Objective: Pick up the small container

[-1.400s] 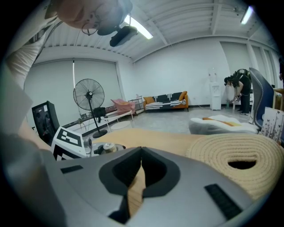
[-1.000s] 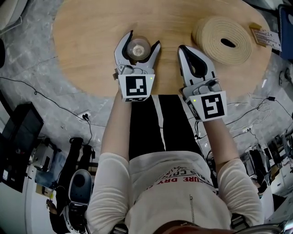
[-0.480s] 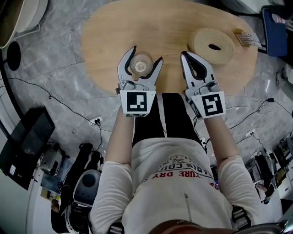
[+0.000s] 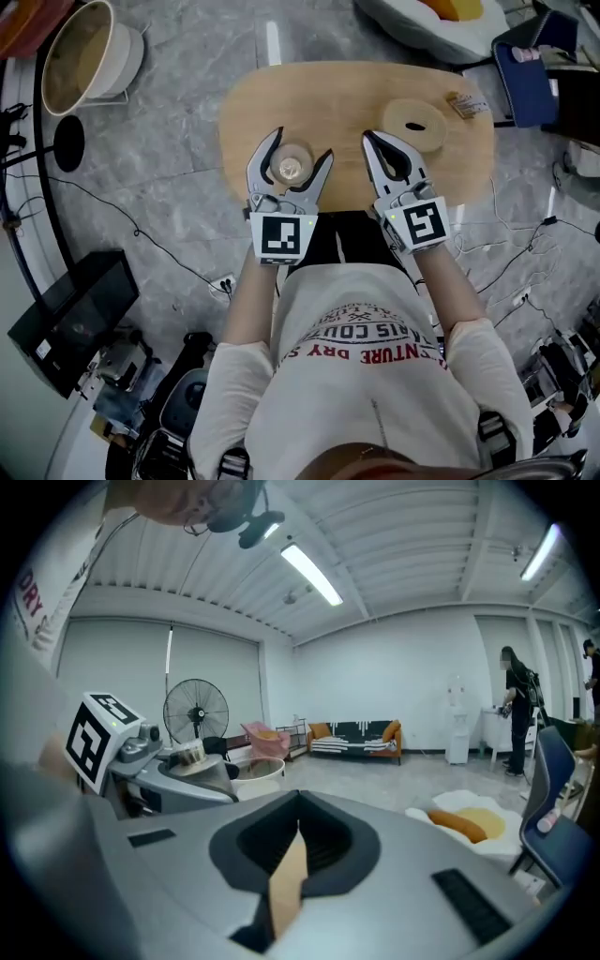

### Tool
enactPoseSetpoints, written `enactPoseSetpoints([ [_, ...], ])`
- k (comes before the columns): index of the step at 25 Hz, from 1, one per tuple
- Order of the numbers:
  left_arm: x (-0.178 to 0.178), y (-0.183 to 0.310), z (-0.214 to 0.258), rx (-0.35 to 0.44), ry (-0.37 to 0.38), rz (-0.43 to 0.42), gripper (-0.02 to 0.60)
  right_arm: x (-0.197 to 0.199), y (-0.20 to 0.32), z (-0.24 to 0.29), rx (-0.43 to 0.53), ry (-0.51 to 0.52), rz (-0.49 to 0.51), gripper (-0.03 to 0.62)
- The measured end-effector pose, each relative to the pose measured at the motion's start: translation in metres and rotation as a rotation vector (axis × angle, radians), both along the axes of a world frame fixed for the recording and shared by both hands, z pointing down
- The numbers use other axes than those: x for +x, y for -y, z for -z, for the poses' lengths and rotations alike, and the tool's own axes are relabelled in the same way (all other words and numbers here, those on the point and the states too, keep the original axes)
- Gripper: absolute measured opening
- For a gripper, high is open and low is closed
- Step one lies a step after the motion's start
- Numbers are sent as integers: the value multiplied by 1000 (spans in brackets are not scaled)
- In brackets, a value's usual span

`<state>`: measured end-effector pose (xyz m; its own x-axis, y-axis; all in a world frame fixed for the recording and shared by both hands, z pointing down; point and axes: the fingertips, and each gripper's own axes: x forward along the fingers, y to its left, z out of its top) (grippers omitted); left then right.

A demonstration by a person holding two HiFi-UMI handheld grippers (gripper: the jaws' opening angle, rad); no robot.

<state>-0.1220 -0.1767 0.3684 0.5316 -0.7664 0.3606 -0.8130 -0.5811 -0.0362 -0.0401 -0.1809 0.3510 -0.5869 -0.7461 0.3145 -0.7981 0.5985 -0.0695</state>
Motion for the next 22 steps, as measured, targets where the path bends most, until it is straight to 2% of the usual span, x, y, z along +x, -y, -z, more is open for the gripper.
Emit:
enactPoseSetpoints([
  [6,-9,-12,85,105,9,-44,344,-16,-15,69,77,11,62,8],
  [11,-11,-29,147,166,3,-61,345,-11,-31,128,168,9,80,8],
  [17,-6,-51,199,246,21,-70,345,2,-51,178,253,27,90,8],
  [22,-5,-60,228,253,16,-52,345,9,-54,214,291,70,107,8],
])
